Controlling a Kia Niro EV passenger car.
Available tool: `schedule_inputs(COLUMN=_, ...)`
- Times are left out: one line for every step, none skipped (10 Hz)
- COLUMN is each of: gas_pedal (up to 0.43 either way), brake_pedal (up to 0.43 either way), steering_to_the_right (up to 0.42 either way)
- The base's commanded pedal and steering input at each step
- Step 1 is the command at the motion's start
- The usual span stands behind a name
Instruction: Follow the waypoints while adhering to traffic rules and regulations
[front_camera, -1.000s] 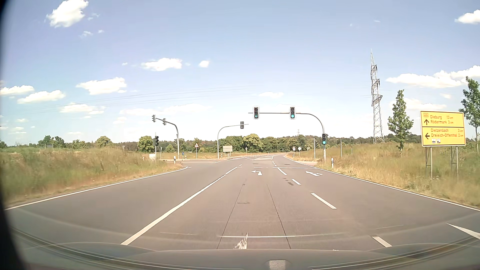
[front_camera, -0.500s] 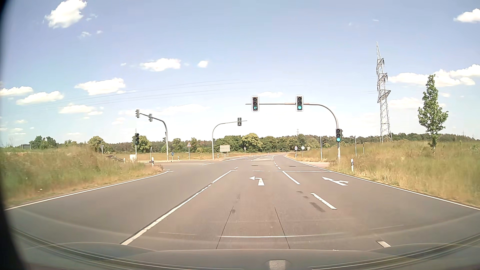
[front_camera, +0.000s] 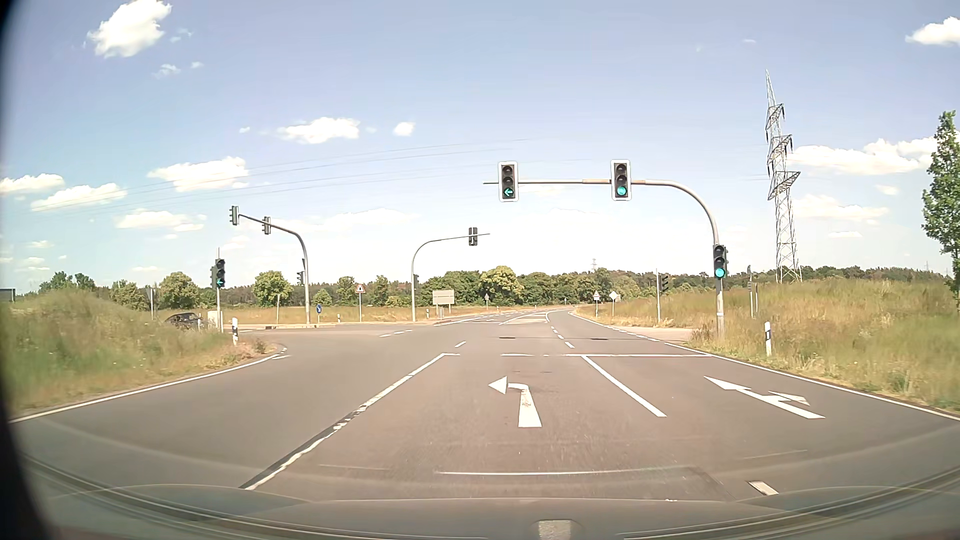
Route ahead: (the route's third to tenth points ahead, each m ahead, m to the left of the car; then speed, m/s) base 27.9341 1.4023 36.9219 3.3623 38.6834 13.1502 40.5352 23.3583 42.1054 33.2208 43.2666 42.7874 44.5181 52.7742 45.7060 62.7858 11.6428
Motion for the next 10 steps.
schedule_inputs(gas_pedal=0.0, brake_pedal=0.22, steering_to_the_right=0.003)
schedule_inputs(gas_pedal=0.0, brake_pedal=0.22, steering_to_the_right=0.003)
schedule_inputs(gas_pedal=0.0, brake_pedal=0.226, steering_to_the_right=0.003)
schedule_inputs(gas_pedal=0.0, brake_pedal=0.232, steering_to_the_right=0.003)
schedule_inputs(gas_pedal=0.0, brake_pedal=0.232, steering_to_the_right=0.002)
schedule_inputs(gas_pedal=0.0, brake_pedal=0.238, steering_to_the_right=0.001)
schedule_inputs(gas_pedal=0.0, brake_pedal=0.244, steering_to_the_right=-0.001)
schedule_inputs(gas_pedal=0.0, brake_pedal=0.25, steering_to_the_right=-0.005)
schedule_inputs(gas_pedal=0.0, brake_pedal=0.25, steering_to_the_right=-0.012)
schedule_inputs(gas_pedal=0.0, brake_pedal=0.25, steering_to_the_right=-0.02)
